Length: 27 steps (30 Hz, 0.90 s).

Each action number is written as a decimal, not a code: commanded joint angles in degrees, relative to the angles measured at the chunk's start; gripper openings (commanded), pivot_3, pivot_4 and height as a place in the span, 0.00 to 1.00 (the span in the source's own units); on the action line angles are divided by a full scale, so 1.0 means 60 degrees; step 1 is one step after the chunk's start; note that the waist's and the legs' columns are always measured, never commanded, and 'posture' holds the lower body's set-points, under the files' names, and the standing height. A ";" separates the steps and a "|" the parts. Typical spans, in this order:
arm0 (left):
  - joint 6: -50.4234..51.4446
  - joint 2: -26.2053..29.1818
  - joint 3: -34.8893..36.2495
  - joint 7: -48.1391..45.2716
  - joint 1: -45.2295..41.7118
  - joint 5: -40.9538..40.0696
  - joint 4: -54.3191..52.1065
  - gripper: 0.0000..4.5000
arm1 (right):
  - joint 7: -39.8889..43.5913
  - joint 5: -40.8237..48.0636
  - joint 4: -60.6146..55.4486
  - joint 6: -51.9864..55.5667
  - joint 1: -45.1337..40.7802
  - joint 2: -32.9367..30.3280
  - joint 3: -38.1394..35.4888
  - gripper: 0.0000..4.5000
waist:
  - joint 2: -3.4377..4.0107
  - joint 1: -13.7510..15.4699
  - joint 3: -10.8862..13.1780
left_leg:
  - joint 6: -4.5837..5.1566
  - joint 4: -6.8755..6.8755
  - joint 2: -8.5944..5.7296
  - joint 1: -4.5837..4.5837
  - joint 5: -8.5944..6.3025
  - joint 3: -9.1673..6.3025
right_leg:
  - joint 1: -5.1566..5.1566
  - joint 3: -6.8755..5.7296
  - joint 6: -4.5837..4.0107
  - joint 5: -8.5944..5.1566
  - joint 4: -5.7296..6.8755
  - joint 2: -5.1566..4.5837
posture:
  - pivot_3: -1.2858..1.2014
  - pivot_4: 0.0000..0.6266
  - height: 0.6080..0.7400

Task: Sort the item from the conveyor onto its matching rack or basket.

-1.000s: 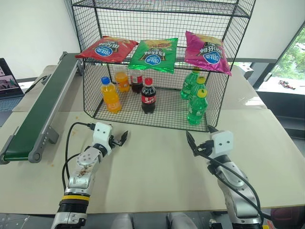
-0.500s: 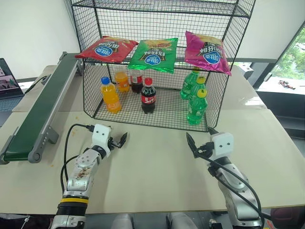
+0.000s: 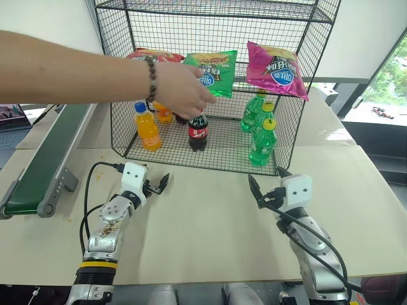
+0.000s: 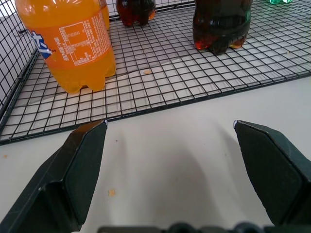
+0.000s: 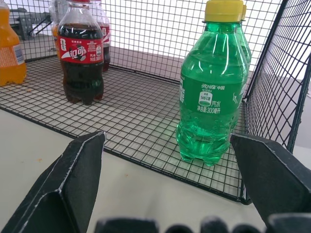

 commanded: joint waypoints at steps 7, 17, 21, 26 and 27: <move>-0.0195 0.0028 0.0170 -0.0029 -0.0095 -0.0094 -0.0270 0.99 | -0.0019 0.0029 -0.0230 -0.0146 -0.0157 0.0006 -0.0014 1.00 | 0.0000 0.0002 0.0000 | 0.0000 0.0000 0.0000 0.0000 0.0000 0.0000 | 0.0000 0.0000 0.0000 0.0000 0.0000 0.0000 | 0.52 0.24 0.98; -0.0185 0.0047 0.0208 -0.0075 0.0015 -0.0158 -0.0404 0.99 | 0.0031 0.0041 -0.0205 -0.0148 -0.0176 -0.0002 0.0040 1.00 | 0.0000 0.0002 0.0000 | 0.0000 0.0000 0.0000 0.0000 0.0000 0.0000 | 0.0000 0.0000 0.0000 0.0000 -0.0001 0.0000 | 0.52 0.24 0.98; -0.0220 0.0063 0.0232 -0.0094 0.0064 -0.0181 -0.0439 0.99 | 0.0070 0.0051 -0.0162 -0.0157 -0.0245 -0.0024 0.0043 1.00 | 0.0000 0.0000 0.0000 | 0.0000 0.0000 0.0000 0.0000 0.0000 0.0000 | 0.0000 -0.0001 0.0000 0.0000 0.0000 0.0000 | 0.52 0.24 0.98; -0.0284 0.0088 0.0300 -0.0150 0.0016 -0.0201 -0.0351 0.99 | 0.0098 0.0056 -0.0116 -0.0162 -0.0327 -0.0028 0.0057 1.00 | 0.0000 0.0003 0.0000 | 0.0000 0.0000 0.0000 0.0000 0.0000 -0.0001 | 0.0000 -0.0001 0.0000 0.0000 -0.0001 0.0000 | 0.52 0.24 0.98; -0.0304 0.0086 0.0314 -0.0167 0.0032 -0.0207 -0.0357 0.99 | 0.0101 0.0053 -0.0124 -0.0167 -0.0319 -0.0023 0.0068 1.00 | 0.0000 0.0002 0.0000 | 0.0000 0.0000 0.0000 0.0000 0.0000 -0.0001 | 0.0000 -0.0001 0.0000 0.0000 0.0000 0.0000 | 0.52 0.24 0.98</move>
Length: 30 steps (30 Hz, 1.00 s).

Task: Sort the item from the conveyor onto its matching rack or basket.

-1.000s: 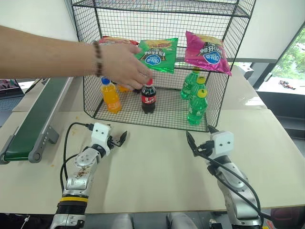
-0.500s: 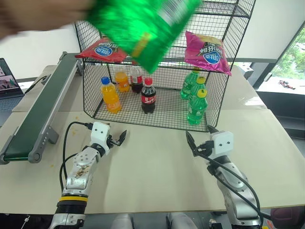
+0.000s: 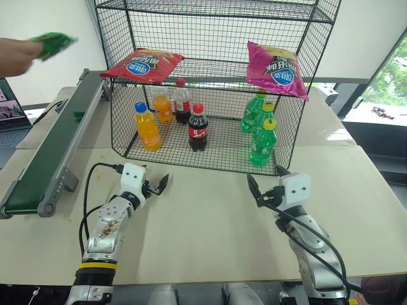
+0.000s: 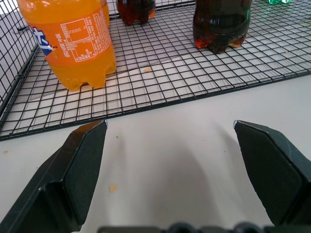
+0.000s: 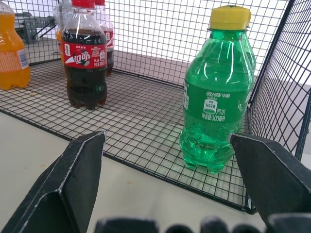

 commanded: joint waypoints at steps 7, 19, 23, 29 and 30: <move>-0.0295 0.0067 0.0229 -0.0100 0.0040 -0.0180 -0.0368 0.99 | 0.0079 0.0052 -0.0210 -0.0167 -0.0092 0.0001 0.0046 1.00 | 0.0000 -0.0003 0.0000 | 0.0000 0.0000 0.0000 0.0000 0.0000 0.0000 | 0.0000 0.0000 0.0000 0.0000 0.0000 0.0000 | 0.52 0.24 0.98; 0.1861 0.0743 0.1330 -0.1232 0.1374 -0.2850 -0.3494 0.99 | 0.0961 0.0544 -0.0398 0.0080 -0.0414 -0.0563 -0.0117 1.00 | 0.0007 -0.0079 0.0004 | 0.0000 -0.0001 0.0003 -0.0004 0.0000 -0.0001 | -0.0002 -0.0001 0.0000 -0.0001 -0.0003 -0.0003 | 0.52 0.24 0.98; 0.3471 0.1166 0.2708 -0.0911 0.1921 -0.4728 -0.4614 0.99 | 0.1891 0.1150 -0.0425 0.0243 -0.0893 -0.1064 -0.0037 1.00 | 0.0015 -0.0089 0.0009 | 0.0000 -0.0001 0.0004 0.0000 0.0000 -0.0003 | -0.0001 -0.0007 0.0000 -0.0003 0.0001 -0.0003 | 0.52 0.24 0.98; 0.5433 0.1466 0.5995 0.0828 0.2405 -0.9326 -0.4892 0.99 | 0.4104 0.3267 -0.0773 0.1184 -0.2245 -0.1810 0.0218 1.00 | 0.0021 -0.0111 0.0015 | 0.0001 0.0004 0.0009 -0.0001 -0.0001 -0.0016 | 0.0001 -0.0024 0.0000 -0.0006 0.0000 -0.0004 | 0.52 0.24 0.98; 0.5524 0.1438 0.6373 0.1165 0.2529 -0.9966 -0.4856 0.99 | 0.4413 0.3589 -0.0806 0.1363 -0.2488 -0.1897 0.0282 1.00 | 0.0021 -0.0129 0.0015 | 0.0002 0.0004 0.0011 0.0000 -0.0002 -0.0016 | 0.0003 -0.0029 -0.0001 -0.0007 0.0000 -0.0003 | 0.52 0.24 0.98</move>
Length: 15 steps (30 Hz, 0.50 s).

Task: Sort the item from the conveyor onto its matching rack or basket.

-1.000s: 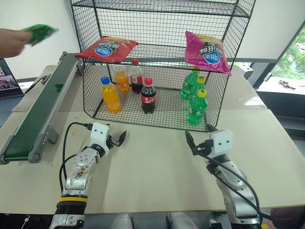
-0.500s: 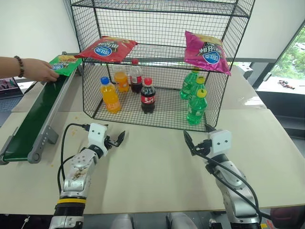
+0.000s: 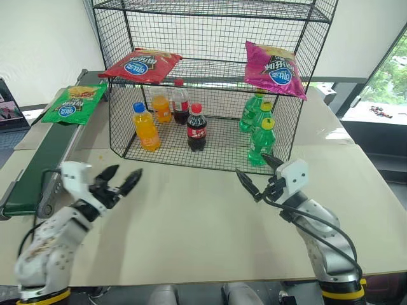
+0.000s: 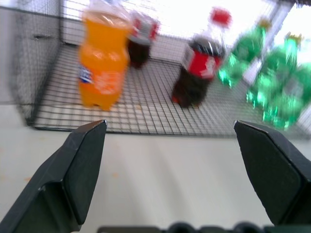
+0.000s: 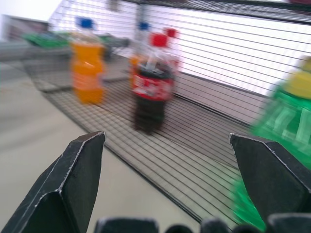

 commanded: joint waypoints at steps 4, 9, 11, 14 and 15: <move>0.0362 -0.0156 0.2671 0.2062 0.0950 -0.4514 0.0106 0.99 | 0.2107 0.2160 -0.0570 0.1034 -0.1664 -0.0500 0.0388 1.00 | 0.0000 -0.0018 0.0001 | 0.0005 0.0000 0.0006 0.0003 -0.0004 -0.0013 | 0.0006 -0.0019 -0.0006 -0.0003 -0.0001 -0.0002 | 0.52 0.24 0.98; -0.0400 -0.0743 0.3696 0.3835 0.2124 -0.7569 0.0501 0.99 | 0.3360 0.2650 -0.0011 0.1184 -0.2737 -0.0534 0.0888 1.00 | -0.0008 0.0028 0.0001 | 0.0004 0.0006 0.0009 0.0002 -0.0003 -0.0054 | 0.0015 -0.0070 -0.0024 -0.0013 0.0001 -0.0009 | 0.52 0.24 0.98; -0.0767 -0.0948 0.4079 0.4128 0.2552 -0.8329 0.0737 0.99 | 0.3849 0.2813 0.0268 0.1137 -0.3148 -0.0426 0.1078 1.00 | -0.0007 0.0053 0.0001 | 0.0002 0.0008 0.0009 0.0002 -0.0002 -0.0069 | 0.0016 -0.0090 -0.0031 -0.0016 0.0002 -0.0010 | 0.52 0.24 0.98; -0.1168 -0.1017 0.4437 0.4308 0.2979 -0.8929 0.0922 0.99 | 0.4320 0.2922 0.0672 0.1062 -0.3700 -0.0234 0.1237 1.00 | -0.0007 0.0054 0.0002 | 0.0000 0.0008 0.0011 0.0003 -0.0001 -0.0077 | 0.0016 -0.0111 -0.0046 -0.0023 0.0005 -0.0010 | 0.52 0.24 0.98; -0.1251 -0.1006 0.4458 0.4333 0.3073 -0.9036 0.0920 0.99 | 0.4421 0.2922 0.0772 0.1033 -0.3806 -0.0189 0.1246 1.00 | -0.0007 0.0063 0.0002 | -0.0003 0.0008 0.0012 0.0002 0.0000 -0.0091 | 0.0017 -0.0126 -0.0053 -0.0026 0.0007 -0.0010 | 0.52 0.24 0.98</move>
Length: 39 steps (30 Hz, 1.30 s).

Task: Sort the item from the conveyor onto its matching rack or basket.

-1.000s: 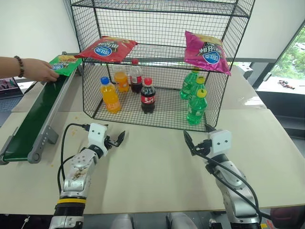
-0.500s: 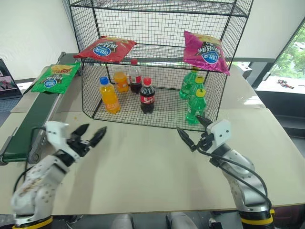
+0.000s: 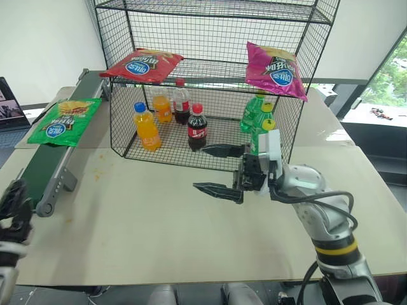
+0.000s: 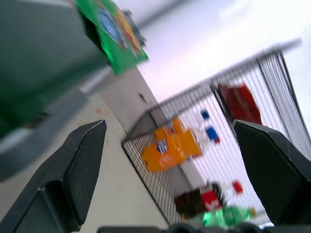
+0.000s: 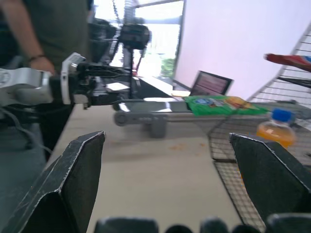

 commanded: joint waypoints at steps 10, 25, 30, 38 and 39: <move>-0.0557 0.0404 -0.0028 0.0232 0.0345 -0.0861 0.1029 0.99 | 0.1069 0.0266 0.0688 -0.0415 -0.1122 0.0673 0.0084 1.00 | 0.0009 0.0043 0.0005 | -0.0012 -0.0008 -0.0001 -0.0007 0.0005 -0.0053 | 0.0007 -0.0066 -0.0030 -0.0018 0.0000 0.0000 | 0.52 0.24 0.98; -0.0472 0.0709 -0.0187 0.0118 0.0129 -0.0479 0.1560 0.99 | 0.0957 0.0227 0.0514 -0.0440 -0.1109 0.0719 0.0000 1.00 | 0.0009 -0.0003 0.0004 | -0.0054 -0.0038 -0.0001 -0.0021 0.0023 -0.0069 | -0.0006 -0.0081 -0.0036 -0.0020 0.0000 0.0001 | 0.52 0.24 0.98; -0.0391 0.0762 -0.0201 0.0015 0.0204 -0.0449 0.1601 0.99 | 0.0889 0.0223 0.0516 -0.0450 -0.1154 0.0755 -0.0007 1.00 | 0.0010 0.0008 0.0005 | -0.0056 -0.0035 -0.0001 -0.0023 0.0024 -0.0070 | -0.0006 -0.0082 -0.0035 -0.0021 0.0000 0.0001 | 0.52 0.24 0.98; -0.0411 0.0878 -0.0115 -0.0199 0.0291 -0.0066 0.1754 0.99 | 0.0825 0.0246 0.0555 -0.0448 -0.1214 0.0789 -0.0005 1.00 | 0.0013 0.0000 0.0006 | -0.0057 -0.0040 -0.0001 -0.0024 0.0024 -0.0071 | -0.0009 -0.0082 -0.0036 -0.0021 0.0000 0.0001 | 0.52 0.24 0.98; -0.0424 0.0878 -0.0106 -0.0265 0.0327 0.0059 0.1789 0.99 | 0.0817 0.0241 0.0570 -0.0456 -0.1219 0.0802 0.0000 1.00 | 0.0013 -0.0002 0.0007 | -0.0057 -0.0041 -0.0001 -0.0024 0.0024 -0.0071 | -0.0010 -0.0082 -0.0036 -0.0021 0.0000 0.0001 | 0.52 0.24 0.98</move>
